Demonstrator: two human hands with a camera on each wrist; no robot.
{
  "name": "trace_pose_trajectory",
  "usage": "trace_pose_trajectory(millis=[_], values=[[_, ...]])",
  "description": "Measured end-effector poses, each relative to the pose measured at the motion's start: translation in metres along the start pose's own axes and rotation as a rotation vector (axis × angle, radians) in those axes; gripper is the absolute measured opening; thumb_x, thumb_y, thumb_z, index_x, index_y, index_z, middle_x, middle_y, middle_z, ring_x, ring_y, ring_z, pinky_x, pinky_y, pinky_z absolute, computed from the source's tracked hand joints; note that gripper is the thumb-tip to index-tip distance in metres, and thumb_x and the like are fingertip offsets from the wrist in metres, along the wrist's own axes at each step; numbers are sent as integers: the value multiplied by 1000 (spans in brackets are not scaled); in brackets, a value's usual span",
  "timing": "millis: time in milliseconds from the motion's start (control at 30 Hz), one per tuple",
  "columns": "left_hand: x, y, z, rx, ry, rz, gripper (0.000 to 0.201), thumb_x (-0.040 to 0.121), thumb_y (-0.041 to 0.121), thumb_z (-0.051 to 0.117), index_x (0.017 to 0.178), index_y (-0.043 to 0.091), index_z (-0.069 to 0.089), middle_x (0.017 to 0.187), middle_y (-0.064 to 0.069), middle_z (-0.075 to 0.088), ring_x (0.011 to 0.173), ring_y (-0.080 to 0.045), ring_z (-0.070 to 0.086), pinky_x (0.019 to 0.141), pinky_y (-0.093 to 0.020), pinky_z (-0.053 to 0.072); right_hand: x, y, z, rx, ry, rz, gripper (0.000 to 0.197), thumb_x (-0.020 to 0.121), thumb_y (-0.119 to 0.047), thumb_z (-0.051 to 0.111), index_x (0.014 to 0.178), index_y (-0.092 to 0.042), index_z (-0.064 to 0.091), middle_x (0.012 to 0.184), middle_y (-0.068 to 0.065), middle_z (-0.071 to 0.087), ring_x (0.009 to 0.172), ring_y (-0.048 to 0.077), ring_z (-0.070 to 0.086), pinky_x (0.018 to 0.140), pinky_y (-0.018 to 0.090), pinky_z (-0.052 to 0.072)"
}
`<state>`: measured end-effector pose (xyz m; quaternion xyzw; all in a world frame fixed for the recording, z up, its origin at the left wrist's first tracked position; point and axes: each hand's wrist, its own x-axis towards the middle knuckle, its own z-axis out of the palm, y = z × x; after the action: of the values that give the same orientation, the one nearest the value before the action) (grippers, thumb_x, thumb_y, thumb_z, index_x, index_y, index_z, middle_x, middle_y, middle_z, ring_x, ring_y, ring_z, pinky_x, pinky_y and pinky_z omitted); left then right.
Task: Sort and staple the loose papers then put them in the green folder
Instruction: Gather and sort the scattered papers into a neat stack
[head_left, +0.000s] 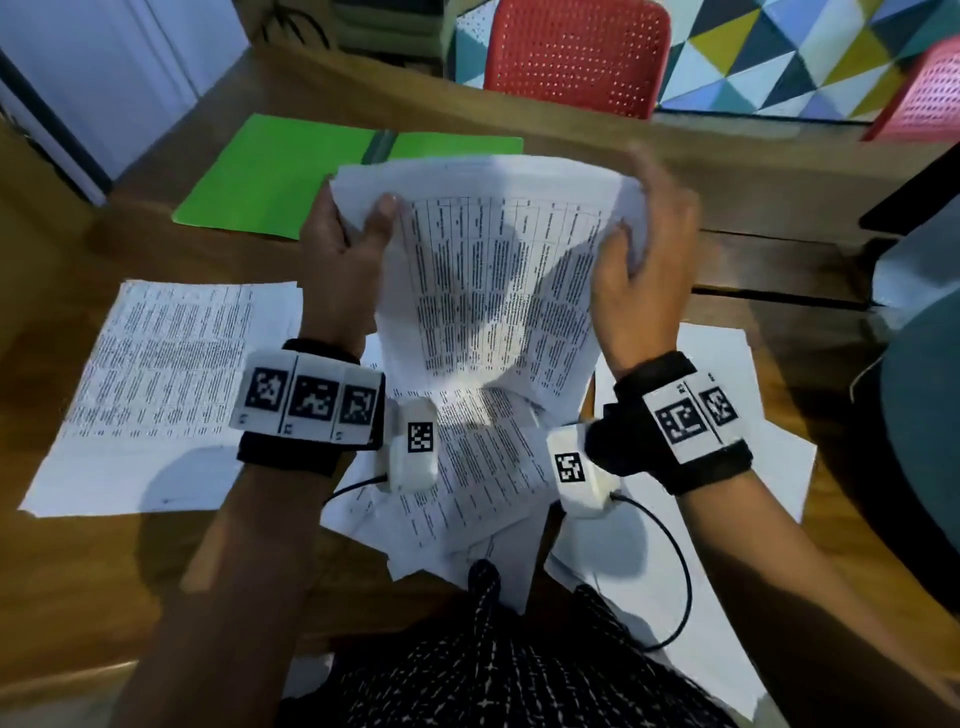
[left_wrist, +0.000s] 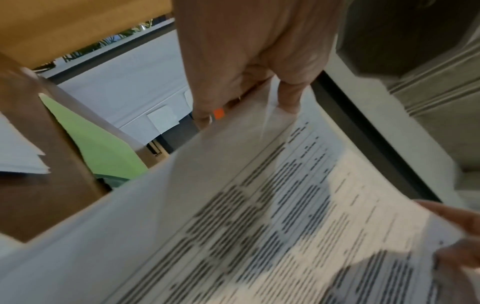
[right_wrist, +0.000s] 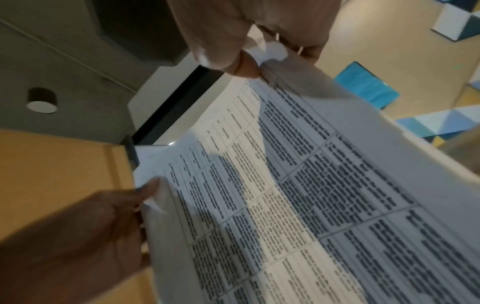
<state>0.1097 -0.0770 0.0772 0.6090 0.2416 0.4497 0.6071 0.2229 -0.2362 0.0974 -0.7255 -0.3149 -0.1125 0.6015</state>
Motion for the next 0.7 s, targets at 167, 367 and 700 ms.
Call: trace_pose_trajectory(millis=[167, 367, 700], values=[[-4, -19, 4, 276, -171, -188, 36, 90, 16, 52, 124, 3, 50, 119, -17, 61, 112, -29, 57, 101, -43, 46, -1, -2, 6, 4, 16, 95, 65, 77, 18, 35, 139, 0, 33, 126, 7, 41, 99, -16, 36, 90, -12, 22], [3, -1, -10, 141, -72, -102, 39, 83, 17, 60, 117, -2, 56, 90, 4, 66, 80, -9, 62, 68, -13, 50, -5, -13, 14, 257, 177, 120, 70, 64, 23, 31, 131, 9, 20, 137, 27, 30, 130, 18, 39, 111, 30, 38], [-14, -32, -42, 188, -250, -395, 49, 84, 0, 62, 129, -9, 43, 113, -2, 61, 95, -7, 59, 89, -22, 53, -47, 2, 43, 139, 16, 468, 55, 84, 17, 30, 136, -1, 26, 125, 10, 52, 90, -1, 54, 68, -8, 38]])
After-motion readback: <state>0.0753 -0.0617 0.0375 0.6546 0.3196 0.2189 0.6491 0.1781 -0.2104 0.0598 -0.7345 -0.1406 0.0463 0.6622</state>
